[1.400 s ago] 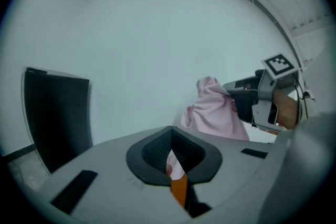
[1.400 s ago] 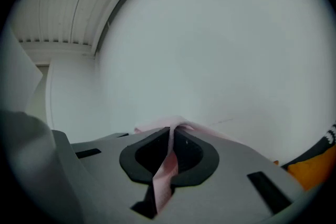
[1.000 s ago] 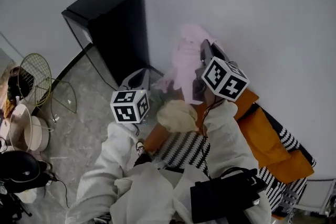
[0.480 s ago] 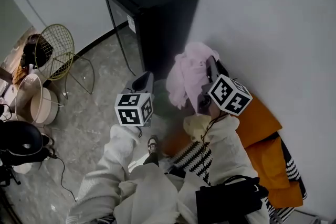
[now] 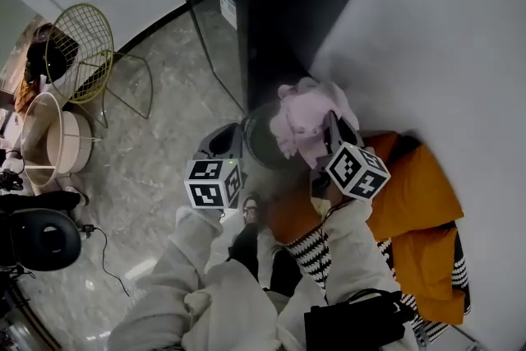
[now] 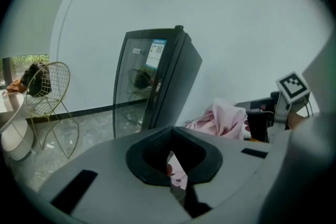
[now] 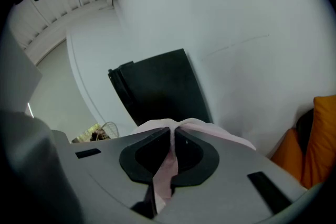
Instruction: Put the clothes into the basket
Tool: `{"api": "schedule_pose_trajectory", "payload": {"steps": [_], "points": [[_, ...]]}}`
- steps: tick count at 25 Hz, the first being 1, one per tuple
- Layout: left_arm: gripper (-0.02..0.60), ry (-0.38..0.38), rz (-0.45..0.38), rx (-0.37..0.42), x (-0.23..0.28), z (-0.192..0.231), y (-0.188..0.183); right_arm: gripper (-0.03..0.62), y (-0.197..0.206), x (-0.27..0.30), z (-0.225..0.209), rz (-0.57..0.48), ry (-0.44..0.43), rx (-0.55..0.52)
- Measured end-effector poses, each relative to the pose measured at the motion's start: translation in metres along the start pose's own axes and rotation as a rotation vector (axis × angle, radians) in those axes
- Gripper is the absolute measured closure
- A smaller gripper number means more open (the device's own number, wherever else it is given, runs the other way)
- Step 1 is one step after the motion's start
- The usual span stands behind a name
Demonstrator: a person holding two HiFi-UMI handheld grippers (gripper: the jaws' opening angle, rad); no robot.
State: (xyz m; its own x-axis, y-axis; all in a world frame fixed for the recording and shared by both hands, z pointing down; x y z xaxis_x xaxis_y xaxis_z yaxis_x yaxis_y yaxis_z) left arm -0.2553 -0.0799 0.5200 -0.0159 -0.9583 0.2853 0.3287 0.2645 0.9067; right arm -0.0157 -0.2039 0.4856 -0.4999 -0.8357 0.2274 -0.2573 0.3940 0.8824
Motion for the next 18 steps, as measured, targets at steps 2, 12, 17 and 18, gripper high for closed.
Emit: {"api": "schedule_pose_trajectory", "payload": {"steps": [2, 12, 17, 18], "points": [[0.581, 0.005, 0.026, 0.006, 0.014, 0.007, 0.016, 0.559, 0.026, 0.012, -0.01, 0.043, 0.007, 0.011], [0.581, 0.014, 0.152, -0.044, 0.066, 0.04, 0.066, 0.568, 0.113, 0.074, -0.019, 0.222, 0.069, -0.012], [0.581, 0.015, 0.191, -0.063, 0.07, 0.045, 0.066, 0.565, 0.182, 0.074, -0.044, 0.54, 0.229, 0.144], [0.581, 0.022, 0.196, -0.06, 0.071, 0.046, 0.067, 0.55, 0.191, 0.072, -0.048, 0.547, 0.252, 0.192]]}}
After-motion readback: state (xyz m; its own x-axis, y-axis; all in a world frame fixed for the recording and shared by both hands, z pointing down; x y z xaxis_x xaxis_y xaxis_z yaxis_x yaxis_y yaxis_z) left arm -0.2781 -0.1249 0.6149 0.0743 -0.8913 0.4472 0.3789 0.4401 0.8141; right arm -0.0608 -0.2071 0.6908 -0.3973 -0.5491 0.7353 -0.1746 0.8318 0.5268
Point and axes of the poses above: the fingertips, and each gripper's own axes: x forward along the fingers, z to its left, y out of its underside, the point moved 8 cm from there along -x, backward along the fingers, and after that the axes turned 14 degrees about -z, right-handed, at the moved point
